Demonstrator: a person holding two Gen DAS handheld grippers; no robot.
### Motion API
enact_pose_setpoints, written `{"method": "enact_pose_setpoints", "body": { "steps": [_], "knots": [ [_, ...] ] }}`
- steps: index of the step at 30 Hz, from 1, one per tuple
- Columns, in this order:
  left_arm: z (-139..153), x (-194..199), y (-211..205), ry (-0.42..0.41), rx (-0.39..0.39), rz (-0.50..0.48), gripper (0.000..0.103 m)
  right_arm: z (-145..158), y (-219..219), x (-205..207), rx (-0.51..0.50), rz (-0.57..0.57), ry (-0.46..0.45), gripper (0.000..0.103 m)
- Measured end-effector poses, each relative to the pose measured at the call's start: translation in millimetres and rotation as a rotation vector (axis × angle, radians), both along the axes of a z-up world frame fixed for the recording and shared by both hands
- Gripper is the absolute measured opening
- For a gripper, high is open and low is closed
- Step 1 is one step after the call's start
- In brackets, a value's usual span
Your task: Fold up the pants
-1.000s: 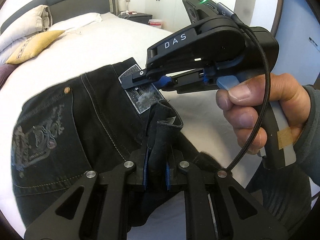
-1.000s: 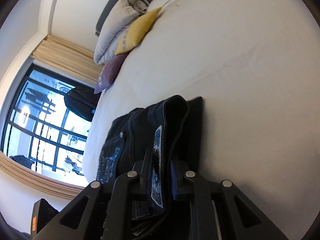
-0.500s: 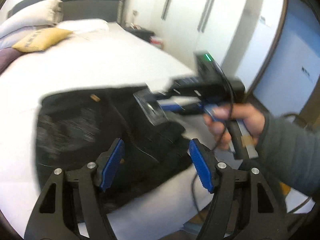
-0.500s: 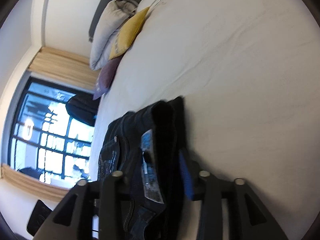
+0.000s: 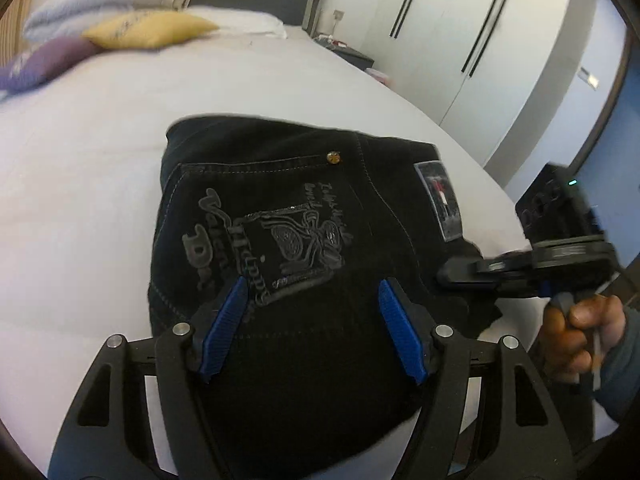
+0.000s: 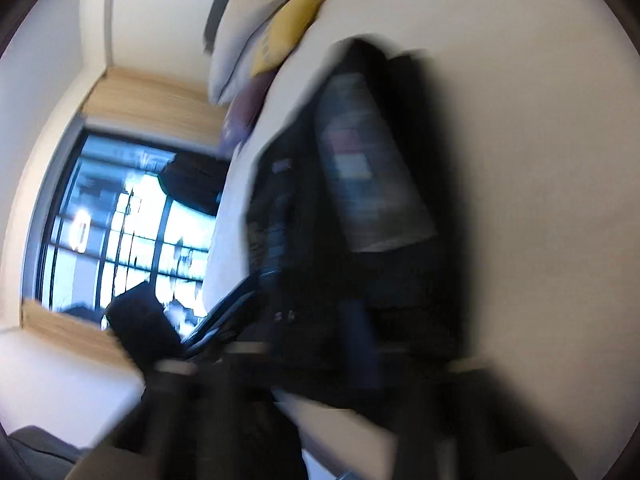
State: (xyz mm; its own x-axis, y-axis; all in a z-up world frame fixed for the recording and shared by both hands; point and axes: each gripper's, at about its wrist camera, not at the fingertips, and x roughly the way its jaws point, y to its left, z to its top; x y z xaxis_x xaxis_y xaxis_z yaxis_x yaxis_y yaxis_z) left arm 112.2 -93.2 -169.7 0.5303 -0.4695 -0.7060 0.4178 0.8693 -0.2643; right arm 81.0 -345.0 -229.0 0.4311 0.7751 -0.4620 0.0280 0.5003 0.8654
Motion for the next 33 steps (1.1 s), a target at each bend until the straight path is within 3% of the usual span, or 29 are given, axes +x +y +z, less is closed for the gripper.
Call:
{"method": "enact_pose_setpoints", "body": {
  "steps": [2,3,4,6,9,12,15,18,20,21,24,26,27,28,30,33],
  "knots": [
    [12.0,-3.8,5.5,-0.012,-0.047,0.002,0.067,-1.3,-21.0,-7.6,0.04,-0.043,0.017,0.0],
    [18.4,-4.5,9.3,-0.023,-0.072,0.005,0.067,7.7,-26.2,-9.2,0.002,-0.045,0.005,0.009],
    [22.9,-5.8,10.0,-0.037,-0.083,0.007,0.067,18.8,-29.2,-9.2,-0.034,-0.047,-0.01,0.029],
    [30.5,-7.7,11.9,-0.072,-0.106,-0.004,0.067,43.4,-33.2,0.2,-0.016,-0.061,-0.055,0.06],
    [23.6,-6.6,2.4,-0.059,-0.094,-0.029,0.067,76.6,-18.7,37.6,0.031,-0.037,-0.127,0.061],
    [2.2,-5.4,-5.3,-0.039,-0.063,-0.038,0.067,86.9,30.8,96.7,0.062,0.095,-0.097,0.062],
    [-2.5,-10.5,-13.7,-0.08,-0.013,-0.055,0.067,74.4,84.9,153.8,0.082,0.228,-0.046,0.062],
    [-6.1,-18.8,-19.0,-0.105,0.04,-0.077,0.067,35.0,130.0,198.2,0.122,0.317,0.083,0.062],
    [-9.4,-18.7,-20.6,-0.111,0.057,-0.08,0.067,17.8,140.4,215.2,0.076,0.339,0.125,0.055],
    [-9.1,-19.3,-18.6,-0.113,0.054,-0.081,0.067,14.4,141.3,221.6,0.053,0.334,0.127,0.044],
    [-10.2,-21.9,-17.2,-0.129,0.048,-0.091,0.067,16.6,111.4,233.6,0.039,0.198,0.108,0.044],
    [-10.7,-24.6,-15.1,-0.143,0.044,-0.094,0.067,26.7,91.9,234.0,0.01,0.123,0.097,0.051],
    [-10.9,-26.1,-13.5,-0.147,0.034,-0.095,0.067,34.5,93.0,232.7,0.031,0.149,0.072,0.059],
    [-10.1,-27.6,-9.2,-0.152,0.021,-0.097,0.067,44.0,100.0,227.2,0.078,0.217,0.044,0.068],
    [-8.1,-29.0,-12.2,-0.156,0.005,-0.101,0.067,57.9,127.6,216.4,0.109,0.371,0.021,0.074],
    [-9.4,-29.7,-12.0,-0.158,0.015,-0.109,0.067,58.6,179.8,204.6,0.055,0.57,0.014,0.077]
  ]
}}
